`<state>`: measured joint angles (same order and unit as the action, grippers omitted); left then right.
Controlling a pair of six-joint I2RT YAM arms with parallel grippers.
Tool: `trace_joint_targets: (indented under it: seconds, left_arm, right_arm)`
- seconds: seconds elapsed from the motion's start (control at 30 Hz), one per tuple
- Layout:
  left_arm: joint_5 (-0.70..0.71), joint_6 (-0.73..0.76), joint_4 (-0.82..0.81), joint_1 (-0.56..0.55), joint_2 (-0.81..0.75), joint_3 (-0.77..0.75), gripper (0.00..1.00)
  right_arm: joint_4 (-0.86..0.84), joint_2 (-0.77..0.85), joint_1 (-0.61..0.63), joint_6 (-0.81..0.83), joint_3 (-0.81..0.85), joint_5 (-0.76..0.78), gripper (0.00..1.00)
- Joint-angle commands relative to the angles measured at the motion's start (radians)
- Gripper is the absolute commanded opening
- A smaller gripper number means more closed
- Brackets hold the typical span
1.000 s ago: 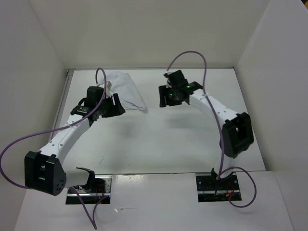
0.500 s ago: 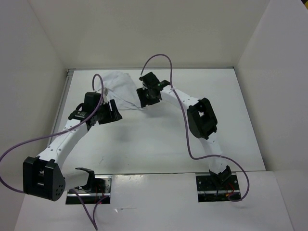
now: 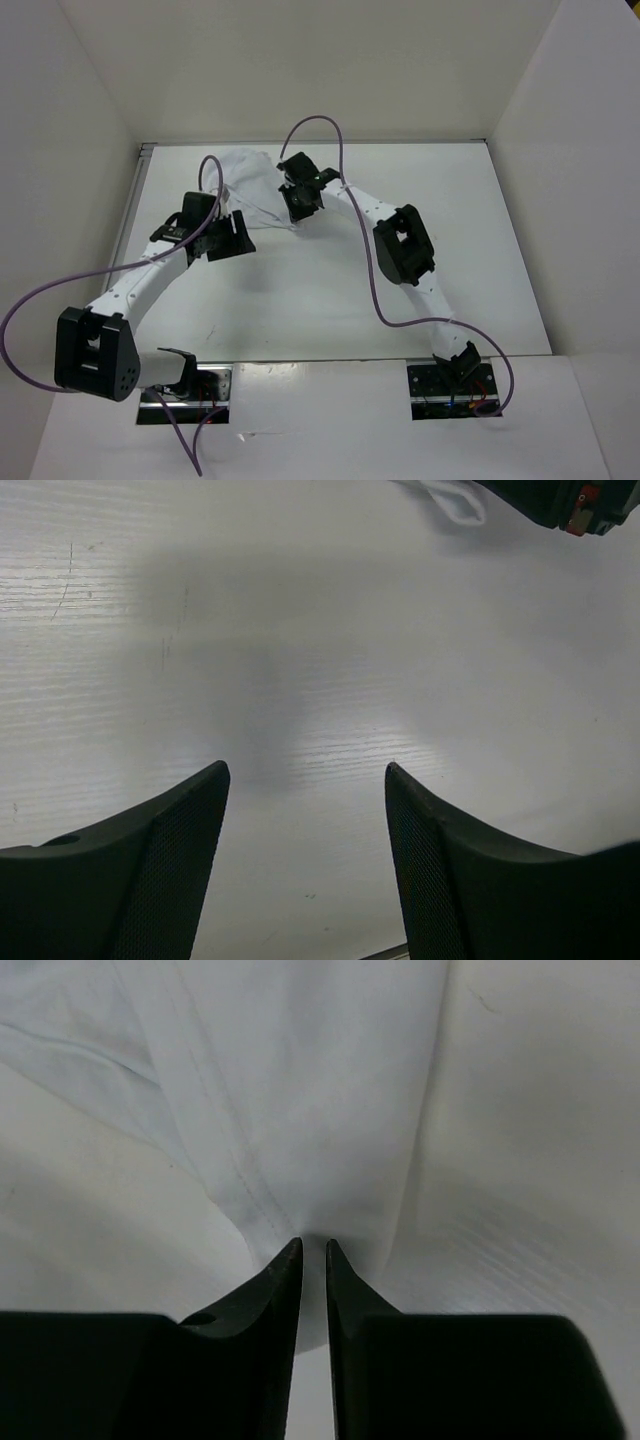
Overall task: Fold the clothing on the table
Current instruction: Move the skirt to the center of the board
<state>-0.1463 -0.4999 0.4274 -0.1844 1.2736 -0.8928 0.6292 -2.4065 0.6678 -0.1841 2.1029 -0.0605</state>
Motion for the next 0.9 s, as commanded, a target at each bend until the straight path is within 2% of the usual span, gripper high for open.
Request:
trace_joint_targets:
  seconds: [0.0,0.07,0.1,0.13,0.27,0.33,0.4,0.43,0.6,0.83,0.87]
  left_arm:
    - [-0.021,0.017,-0.006,0.007,0.015,-0.031,0.71]
    - [-0.030,0.026,-0.015,0.007,0.024,-0.031,0.71]
    - [-0.039,0.026,-0.015,0.007,0.024,-0.031,0.70]
    - [-0.039,0.026,-0.015,0.007,0.033,-0.031,0.70]
    - [-0.062,0.035,-0.015,0.007,0.062,-0.040,0.63]
    - [-0.062,0.035,-0.015,0.007,0.072,-0.040,0.63]
    - [-0.073,0.044,-0.015,0.007,0.072,-0.040,0.63]
    - [-0.073,0.044,-0.024,0.007,0.072,-0.040,0.63]
    - [-0.082,0.044,-0.024,0.007,0.090,-0.040,0.63]
    - [-0.091,0.044,-0.024,0.007,0.090,-0.040,0.63]
    - [-0.091,0.044,-0.024,0.007,0.090,-0.040,0.63]
  right_arm:
    - [0.047,-0.013,0.009,0.026,0.055,0.043,0.20]
    - [0.047,0.001,0.009,0.043,0.055,0.074,0.22]
    - [0.047,0.010,0.009,0.054,0.055,0.088,0.19]
    - [0.047,0.010,0.009,0.054,0.046,0.114,0.00]
    - [0.056,0.053,0.000,0.043,-0.016,0.136,0.00]
    - [0.027,0.102,0.000,0.043,-0.053,0.136,0.00]
    - [0.027,0.112,0.000,0.043,-0.064,0.123,0.58]
    - [0.038,0.112,0.000,0.043,-0.064,0.107,0.66]
    - [0.029,0.103,0.000,0.023,-0.084,0.037,0.71]
    - [0.029,0.031,0.019,0.023,-0.074,0.028,0.71]
    - [0.029,0.020,0.019,0.023,-0.061,0.028,0.69]
